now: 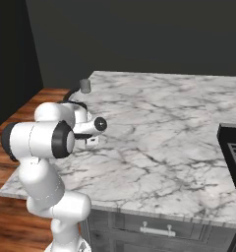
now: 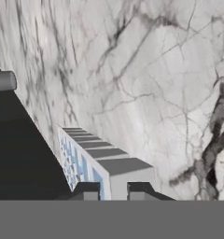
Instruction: Open the freezer door, pick up the ice cube tray from the freezer, and place it on the dining counter.
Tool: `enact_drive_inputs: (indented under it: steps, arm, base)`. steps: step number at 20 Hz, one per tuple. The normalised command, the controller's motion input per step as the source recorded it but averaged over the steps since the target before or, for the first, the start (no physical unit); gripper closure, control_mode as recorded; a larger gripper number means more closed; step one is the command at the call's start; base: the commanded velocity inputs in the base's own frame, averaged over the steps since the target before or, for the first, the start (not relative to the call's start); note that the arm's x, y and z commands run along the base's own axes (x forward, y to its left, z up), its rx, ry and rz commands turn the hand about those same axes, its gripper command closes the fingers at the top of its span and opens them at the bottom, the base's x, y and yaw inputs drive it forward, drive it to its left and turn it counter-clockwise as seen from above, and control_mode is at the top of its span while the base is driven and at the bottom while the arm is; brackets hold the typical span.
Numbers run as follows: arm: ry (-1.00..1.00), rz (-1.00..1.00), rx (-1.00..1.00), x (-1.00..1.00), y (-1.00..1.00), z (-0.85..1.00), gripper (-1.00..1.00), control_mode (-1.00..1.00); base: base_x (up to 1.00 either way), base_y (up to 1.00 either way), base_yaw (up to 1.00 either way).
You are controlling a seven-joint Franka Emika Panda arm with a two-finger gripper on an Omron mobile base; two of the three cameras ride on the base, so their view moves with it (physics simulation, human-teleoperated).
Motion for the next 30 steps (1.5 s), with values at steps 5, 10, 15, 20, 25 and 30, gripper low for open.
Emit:
enact_drive_inputs:
  steps: [5, 10, 15, 20, 25, 30]
  arm:
    - [0.14, 0.0, 0.0, 0.22, 0.1, 0.0, 1.0, -1.0]
    - [0.14, 0.0, 0.0, 0.29, 0.08, -0.03, 1.0, -1.0]
    - [0.08, 0.0, 0.0, 0.29, 0.02, -0.13, 1.0, -1.0]
    - [0.01, 0.0, 0.0, 0.05, 0.0, -0.03, 1.0, -1.0]
    - [0.0, 0.0, 0.0, 0.0, 0.0, 0.0, 1.0, -1.0]
    - [0.0, 0.0, 0.0, 0.0, 0.0, 0.0, 1.0, -1.0]
  base:
    - [0.0, 0.0, 0.0]
    - [0.0, 0.0, 0.0]
    - [0.0, 0.0, 0.0]
    - [0.0, 0.0, 0.0]
    - [0.0, 0.0, 0.0]
    - [0.0, 0.0, 0.0]
